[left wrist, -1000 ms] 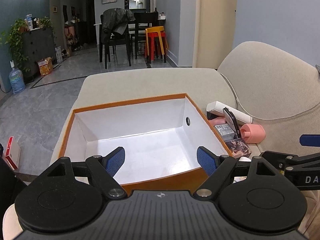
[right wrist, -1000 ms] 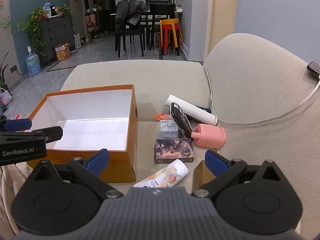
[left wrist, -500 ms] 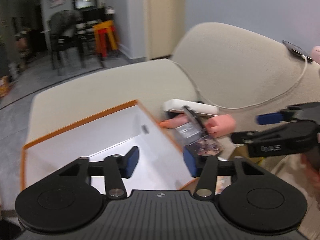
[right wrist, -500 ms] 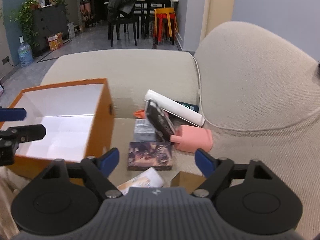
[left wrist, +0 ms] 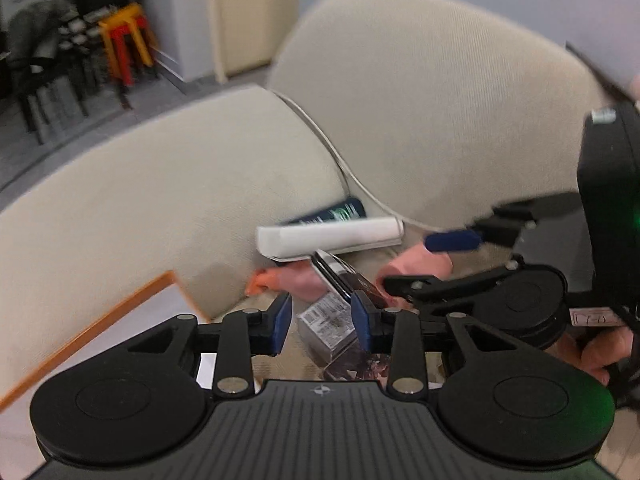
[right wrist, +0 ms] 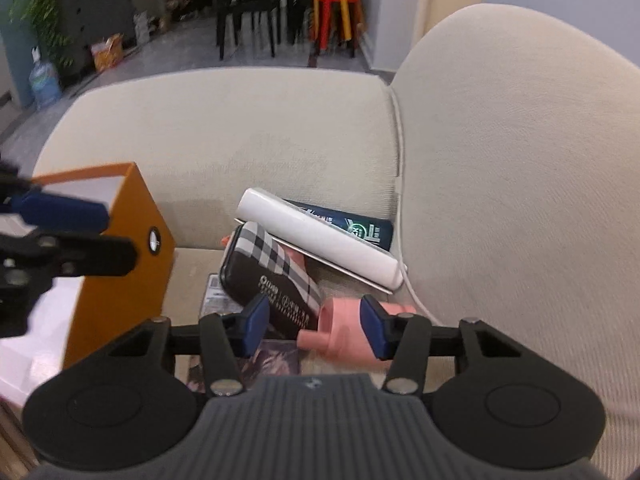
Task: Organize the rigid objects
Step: 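Move the right tool to the white tube while the left tool reaches the blue can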
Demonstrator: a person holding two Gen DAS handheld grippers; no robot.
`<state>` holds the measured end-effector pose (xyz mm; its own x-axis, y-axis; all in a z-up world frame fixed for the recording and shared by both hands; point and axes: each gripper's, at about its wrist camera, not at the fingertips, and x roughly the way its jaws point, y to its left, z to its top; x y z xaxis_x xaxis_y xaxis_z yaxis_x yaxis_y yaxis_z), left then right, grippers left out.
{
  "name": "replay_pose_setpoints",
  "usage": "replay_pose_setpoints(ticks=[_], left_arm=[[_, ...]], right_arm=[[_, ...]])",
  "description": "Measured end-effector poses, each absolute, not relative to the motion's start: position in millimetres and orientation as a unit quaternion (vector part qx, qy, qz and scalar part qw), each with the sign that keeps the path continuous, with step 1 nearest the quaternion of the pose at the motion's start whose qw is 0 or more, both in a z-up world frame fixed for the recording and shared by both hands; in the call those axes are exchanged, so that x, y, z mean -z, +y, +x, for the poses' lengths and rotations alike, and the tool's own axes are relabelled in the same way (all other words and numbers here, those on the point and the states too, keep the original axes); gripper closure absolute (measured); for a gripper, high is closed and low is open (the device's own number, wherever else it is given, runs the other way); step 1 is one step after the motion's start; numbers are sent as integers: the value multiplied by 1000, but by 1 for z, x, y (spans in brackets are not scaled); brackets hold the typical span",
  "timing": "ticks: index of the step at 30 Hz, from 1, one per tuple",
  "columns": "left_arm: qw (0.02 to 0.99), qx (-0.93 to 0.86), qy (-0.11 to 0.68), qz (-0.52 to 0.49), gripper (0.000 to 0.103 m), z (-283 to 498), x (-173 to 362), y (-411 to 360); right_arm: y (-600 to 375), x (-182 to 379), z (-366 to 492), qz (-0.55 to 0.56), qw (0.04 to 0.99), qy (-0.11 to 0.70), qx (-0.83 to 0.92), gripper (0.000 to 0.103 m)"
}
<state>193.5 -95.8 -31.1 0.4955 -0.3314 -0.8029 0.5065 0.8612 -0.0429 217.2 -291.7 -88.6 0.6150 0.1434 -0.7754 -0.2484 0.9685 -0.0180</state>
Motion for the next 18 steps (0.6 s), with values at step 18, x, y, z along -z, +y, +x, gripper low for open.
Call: replay_pose_setpoints(ticks=[18], left_arm=[[822, 262, 490, 127, 61, 287, 66, -107]], right_arm=[[-278, 135, 297, -167, 874, 432, -148, 46]])
